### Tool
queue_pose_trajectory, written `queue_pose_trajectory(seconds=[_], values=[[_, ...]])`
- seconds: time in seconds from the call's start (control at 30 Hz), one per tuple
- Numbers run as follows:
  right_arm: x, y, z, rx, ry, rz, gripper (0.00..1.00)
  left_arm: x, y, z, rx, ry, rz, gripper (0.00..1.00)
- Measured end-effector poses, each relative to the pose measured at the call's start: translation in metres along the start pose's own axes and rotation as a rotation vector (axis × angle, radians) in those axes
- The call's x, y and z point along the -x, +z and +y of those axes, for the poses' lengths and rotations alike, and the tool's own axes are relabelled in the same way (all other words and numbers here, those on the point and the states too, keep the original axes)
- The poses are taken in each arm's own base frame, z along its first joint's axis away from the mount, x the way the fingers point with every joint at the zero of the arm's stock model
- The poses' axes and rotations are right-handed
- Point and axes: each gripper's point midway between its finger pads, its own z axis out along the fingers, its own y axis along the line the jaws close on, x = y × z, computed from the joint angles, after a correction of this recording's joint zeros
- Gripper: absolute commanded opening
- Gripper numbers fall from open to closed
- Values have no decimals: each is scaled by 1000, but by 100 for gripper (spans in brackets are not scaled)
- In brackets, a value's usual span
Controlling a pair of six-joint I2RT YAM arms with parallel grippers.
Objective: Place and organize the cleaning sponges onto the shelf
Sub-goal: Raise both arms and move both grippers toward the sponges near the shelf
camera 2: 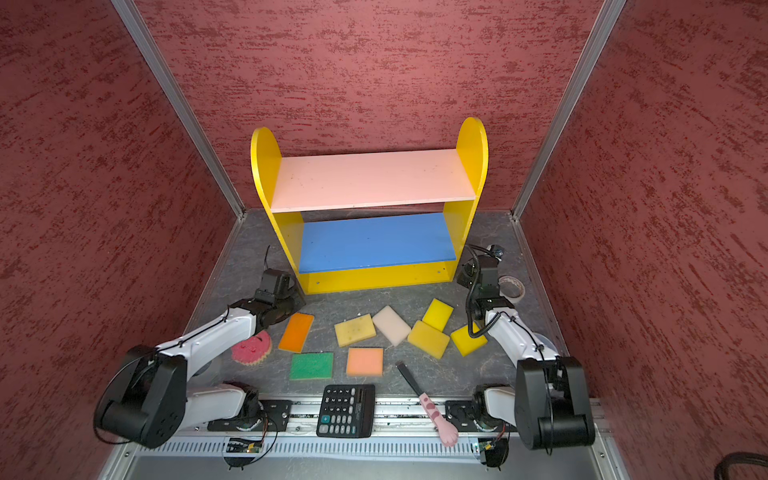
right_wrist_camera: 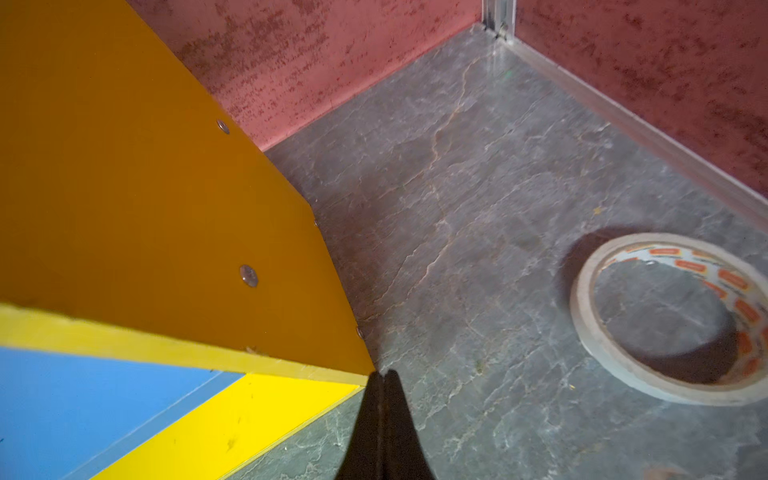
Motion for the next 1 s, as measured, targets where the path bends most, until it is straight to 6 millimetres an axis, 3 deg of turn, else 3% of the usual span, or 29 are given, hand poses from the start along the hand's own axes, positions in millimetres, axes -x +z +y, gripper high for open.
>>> queue_pose_trajectory(seconds=[0.17, 0.33, 0.6, 1.0], values=[[1, 15, 9, 19, 29, 28, 0, 14, 19, -25, -21, 13, 14, 0], [1, 31, 13, 17, 41, 44, 0, 14, 32, -26, 11, 11, 45, 0], [-1, 67, 14, -7, 50, 75, 0, 35, 53, -45, 23, 17, 41, 0], [22, 107, 18, -49, 46, 42, 0, 67, 85, -74, 19, 39, 15, 0]])
